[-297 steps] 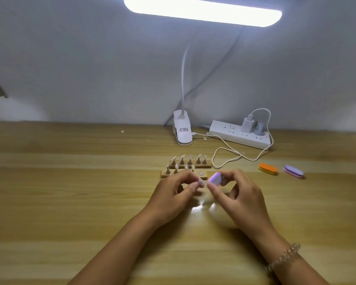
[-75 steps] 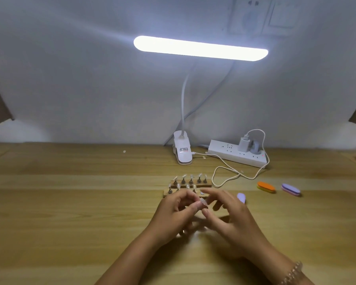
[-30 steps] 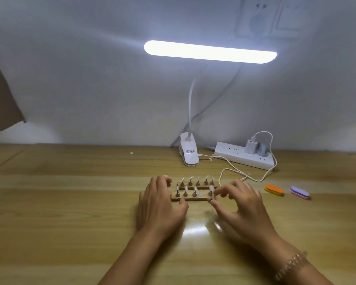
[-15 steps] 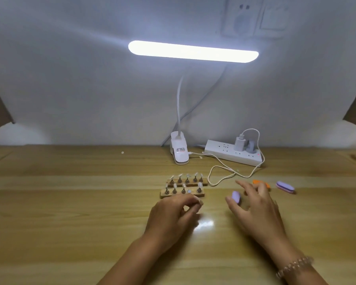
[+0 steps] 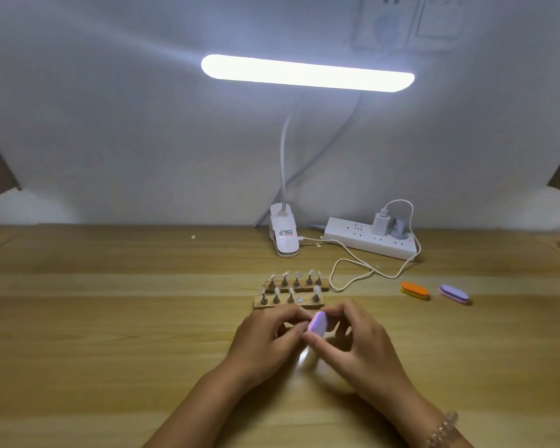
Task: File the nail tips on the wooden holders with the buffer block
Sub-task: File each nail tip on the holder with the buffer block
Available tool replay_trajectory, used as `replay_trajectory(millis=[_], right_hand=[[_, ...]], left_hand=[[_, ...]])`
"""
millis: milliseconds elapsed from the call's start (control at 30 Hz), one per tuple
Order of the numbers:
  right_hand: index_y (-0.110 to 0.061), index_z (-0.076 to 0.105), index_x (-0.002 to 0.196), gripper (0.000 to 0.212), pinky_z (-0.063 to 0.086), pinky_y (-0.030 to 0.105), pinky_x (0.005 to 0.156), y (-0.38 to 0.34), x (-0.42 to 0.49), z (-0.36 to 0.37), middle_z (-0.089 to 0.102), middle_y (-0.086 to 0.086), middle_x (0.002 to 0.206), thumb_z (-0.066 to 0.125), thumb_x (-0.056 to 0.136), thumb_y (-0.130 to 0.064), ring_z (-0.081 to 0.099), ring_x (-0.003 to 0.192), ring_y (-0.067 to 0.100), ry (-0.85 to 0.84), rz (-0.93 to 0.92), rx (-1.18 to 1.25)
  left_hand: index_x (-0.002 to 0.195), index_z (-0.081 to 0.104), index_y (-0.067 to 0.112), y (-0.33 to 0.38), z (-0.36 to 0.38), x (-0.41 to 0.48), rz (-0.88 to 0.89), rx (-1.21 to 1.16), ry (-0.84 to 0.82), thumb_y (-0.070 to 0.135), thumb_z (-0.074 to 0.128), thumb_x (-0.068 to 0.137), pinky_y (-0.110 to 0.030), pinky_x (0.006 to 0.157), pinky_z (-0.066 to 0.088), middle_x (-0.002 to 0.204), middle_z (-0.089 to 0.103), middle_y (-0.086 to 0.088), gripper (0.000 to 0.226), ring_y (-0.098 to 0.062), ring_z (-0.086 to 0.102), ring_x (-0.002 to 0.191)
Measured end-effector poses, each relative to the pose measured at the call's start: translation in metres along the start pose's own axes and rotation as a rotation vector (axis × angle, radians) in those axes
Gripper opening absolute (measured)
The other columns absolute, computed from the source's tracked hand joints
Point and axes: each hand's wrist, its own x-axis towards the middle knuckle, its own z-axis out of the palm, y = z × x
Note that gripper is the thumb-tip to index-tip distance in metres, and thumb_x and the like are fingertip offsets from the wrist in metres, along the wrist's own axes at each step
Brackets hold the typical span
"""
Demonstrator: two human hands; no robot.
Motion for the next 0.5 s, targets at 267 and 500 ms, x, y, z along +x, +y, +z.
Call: replay_trajectory(millis=[267,500], right_hand=[[-0.029,0.059,0.084,0.030,0.049,0.029,0.070,0.0048,-0.0012,-0.0025,0.062,-0.014,0.082,0.077,0.073,-0.051,0.056,0.081,0.009,0.032,0.020,-0.015],[-0.029,0.059,0.083,0.029,0.047,0.022,0.066,0.0056,-0.0011,-0.0026,0.060,-0.017,0.083,0.075,0.074,-0.051,0.053,0.083,0.007,0.040,0.005,-0.037]], left_hand=[[0.099,0.072,0.036,0.0015,0.0012,-0.0007,0.005,0.031,-0.006,0.036,0.055,0.090,-0.038,0.077,0.054,0.092,0.072,0.020,0.019,-0.003,0.067,0.084],[0.102,0.072,0.035,0.0024,0.0013,-0.0015,0.025,0.049,-0.021,0.029,0.058,0.095,-0.036,0.078,0.054,0.094,0.072,0.021,0.017,-0.002,0.067,0.089]])
